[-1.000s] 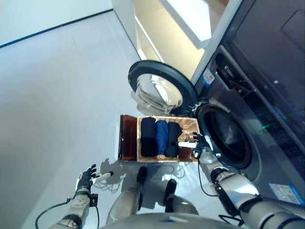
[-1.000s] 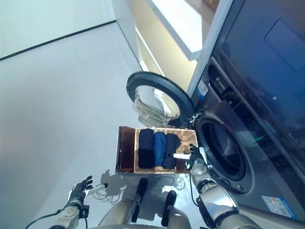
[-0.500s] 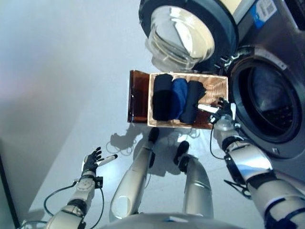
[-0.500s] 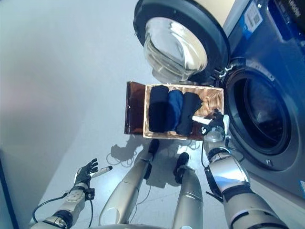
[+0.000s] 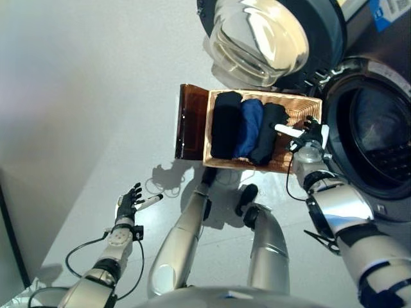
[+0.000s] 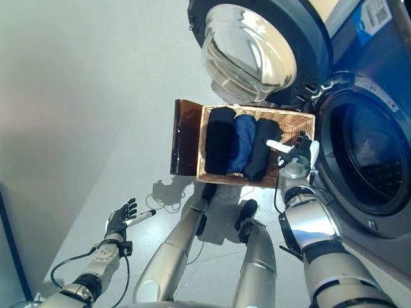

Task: Pick up the clothes and place them into the washing machine

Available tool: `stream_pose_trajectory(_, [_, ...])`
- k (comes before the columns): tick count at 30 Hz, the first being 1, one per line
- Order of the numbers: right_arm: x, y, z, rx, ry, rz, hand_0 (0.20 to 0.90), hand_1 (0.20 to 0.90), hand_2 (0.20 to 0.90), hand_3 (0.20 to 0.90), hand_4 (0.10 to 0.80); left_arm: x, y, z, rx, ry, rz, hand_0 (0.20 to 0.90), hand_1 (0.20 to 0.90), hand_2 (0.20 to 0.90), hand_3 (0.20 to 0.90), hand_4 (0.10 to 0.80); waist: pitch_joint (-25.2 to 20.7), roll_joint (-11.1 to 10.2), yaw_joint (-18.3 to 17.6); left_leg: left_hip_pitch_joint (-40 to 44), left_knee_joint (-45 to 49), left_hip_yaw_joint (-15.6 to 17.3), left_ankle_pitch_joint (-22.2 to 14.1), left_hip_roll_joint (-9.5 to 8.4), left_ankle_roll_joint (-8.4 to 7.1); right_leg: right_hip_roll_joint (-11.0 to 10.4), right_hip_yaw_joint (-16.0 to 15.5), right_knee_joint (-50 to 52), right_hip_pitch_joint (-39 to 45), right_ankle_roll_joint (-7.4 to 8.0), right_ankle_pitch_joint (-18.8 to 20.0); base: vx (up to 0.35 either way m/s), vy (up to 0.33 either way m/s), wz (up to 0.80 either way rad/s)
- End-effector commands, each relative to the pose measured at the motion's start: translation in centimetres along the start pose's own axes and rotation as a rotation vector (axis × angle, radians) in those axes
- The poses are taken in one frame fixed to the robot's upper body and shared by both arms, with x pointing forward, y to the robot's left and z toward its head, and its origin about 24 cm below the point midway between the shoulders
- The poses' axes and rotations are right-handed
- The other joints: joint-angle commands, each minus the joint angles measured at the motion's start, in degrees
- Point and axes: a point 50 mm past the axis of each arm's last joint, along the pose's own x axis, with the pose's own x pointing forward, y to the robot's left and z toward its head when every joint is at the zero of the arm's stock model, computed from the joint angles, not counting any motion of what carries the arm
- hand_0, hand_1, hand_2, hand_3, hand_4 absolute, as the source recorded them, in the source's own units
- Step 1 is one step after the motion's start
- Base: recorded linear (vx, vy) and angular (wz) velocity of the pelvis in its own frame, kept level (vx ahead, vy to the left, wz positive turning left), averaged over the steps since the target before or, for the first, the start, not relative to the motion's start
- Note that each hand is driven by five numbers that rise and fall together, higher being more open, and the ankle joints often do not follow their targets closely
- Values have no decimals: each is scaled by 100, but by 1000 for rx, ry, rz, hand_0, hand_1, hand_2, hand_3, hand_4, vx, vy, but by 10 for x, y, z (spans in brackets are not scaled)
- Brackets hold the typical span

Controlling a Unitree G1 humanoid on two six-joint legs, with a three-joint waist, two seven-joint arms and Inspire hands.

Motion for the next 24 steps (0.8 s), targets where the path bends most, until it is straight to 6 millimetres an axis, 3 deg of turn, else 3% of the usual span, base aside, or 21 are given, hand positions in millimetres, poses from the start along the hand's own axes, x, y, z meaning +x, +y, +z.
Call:
stream_pose_trajectory(1, [8, -27, 23, 89, -82, -122, 900, 900, 900, 900, 800, -3, 23, -3, 31, -26, 81, 900, 900, 900, 900, 800, -118, 172, 188, 118, 325, 302, -597, -230, -70, 11, 81, -404, 562, 197, 51, 4, 2, 24])
stream_pose_trajectory(24, [5, -29, 5, 57, -10, -201, 900, 900, 900, 900, 800, -4, 13, -2, 72, -42, 56, 900, 900, 900, 900, 800, 1, 345, 310, 15, 289, 250, -538, -316, -59, -60, 18, -305, 461, 176, 32, 0, 17, 7])
